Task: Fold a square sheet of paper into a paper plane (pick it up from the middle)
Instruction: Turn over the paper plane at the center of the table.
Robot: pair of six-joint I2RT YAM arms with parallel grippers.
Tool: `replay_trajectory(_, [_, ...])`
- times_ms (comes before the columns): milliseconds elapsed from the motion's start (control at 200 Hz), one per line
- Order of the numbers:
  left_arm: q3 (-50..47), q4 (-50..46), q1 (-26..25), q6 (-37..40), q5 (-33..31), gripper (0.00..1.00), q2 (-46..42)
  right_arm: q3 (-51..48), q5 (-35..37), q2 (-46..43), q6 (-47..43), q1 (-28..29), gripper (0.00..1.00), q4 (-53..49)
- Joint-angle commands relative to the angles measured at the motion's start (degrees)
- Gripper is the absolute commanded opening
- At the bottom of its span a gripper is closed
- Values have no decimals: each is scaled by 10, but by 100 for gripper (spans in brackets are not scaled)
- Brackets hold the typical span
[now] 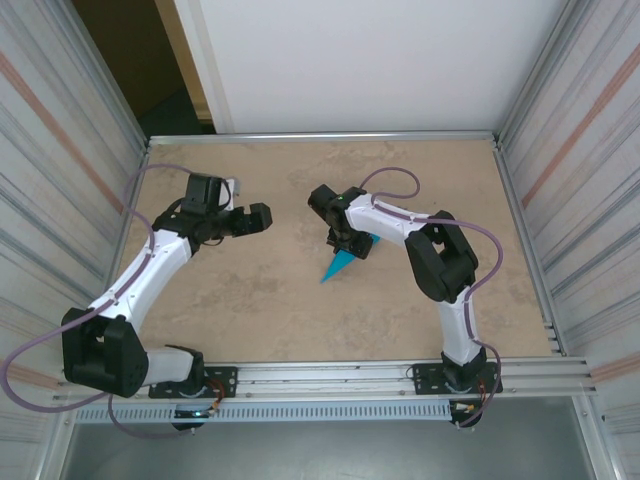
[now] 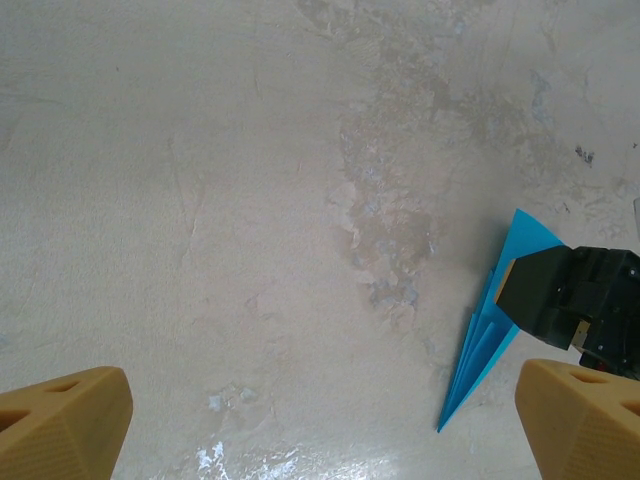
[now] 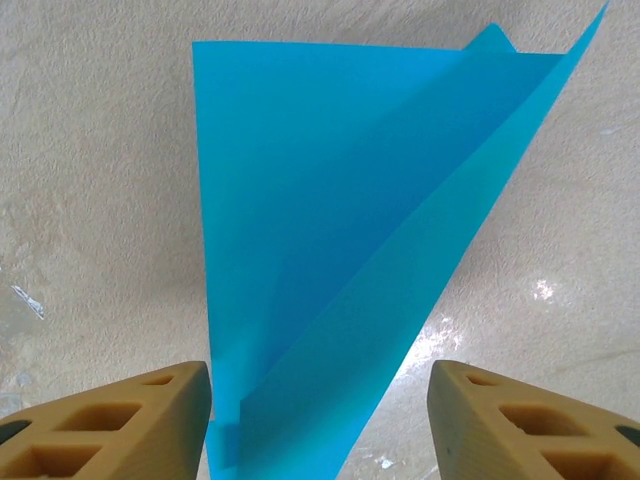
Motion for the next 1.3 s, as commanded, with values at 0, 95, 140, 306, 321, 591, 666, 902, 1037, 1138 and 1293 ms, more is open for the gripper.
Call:
replay_trajectory(0, [-6, 8, 2, 11, -1, 99, -8, 11, 12, -8, 17, -6, 57, -25])
replay_trajectory(95, [-6, 9, 2, 11, 0, 99, -8, 8, 15, -11, 20, -6, 54, -27])
replay_trajectory(140, [-6, 9, 2, 11, 0, 99, -6, 6, 15, -13, 20, -5, 53, -27])
replay_trajectory(306, [-6, 10, 2, 10, 2, 99, -4, -1, 20, -22, 25, -6, 46, -26])
replay_trajectory(321, [-7, 10, 2, 10, 2, 99, -4, -1, 20, -23, 24, -6, 45, -26])
replay_trajectory(591, [-4, 7, 3, 10, 7, 99, -3, -13, 24, -34, 26, -10, 25, -21])
replay_trajectory(666, [-4, 8, 3, 10, 7, 99, -4, -19, 24, -41, 27, -14, 18, -17])
replay_trajectory(902, [-4, 9, 4, 2, 7, 99, -1, -32, 24, -70, -8, -20, 0, 12])
replay_trajectory(1037, [-12, 18, 13, -10, 12, 99, -2, -43, -24, -99, -89, -29, 0, 91])
replay_trajectory(1138, [-19, 28, 26, -25, 21, 99, 1, -51, -109, -111, -147, -41, 0, 167])
replay_trajectory(1293, [-37, 49, 55, -64, 44, 99, 5, -68, -258, -116, -226, -51, 0, 296])
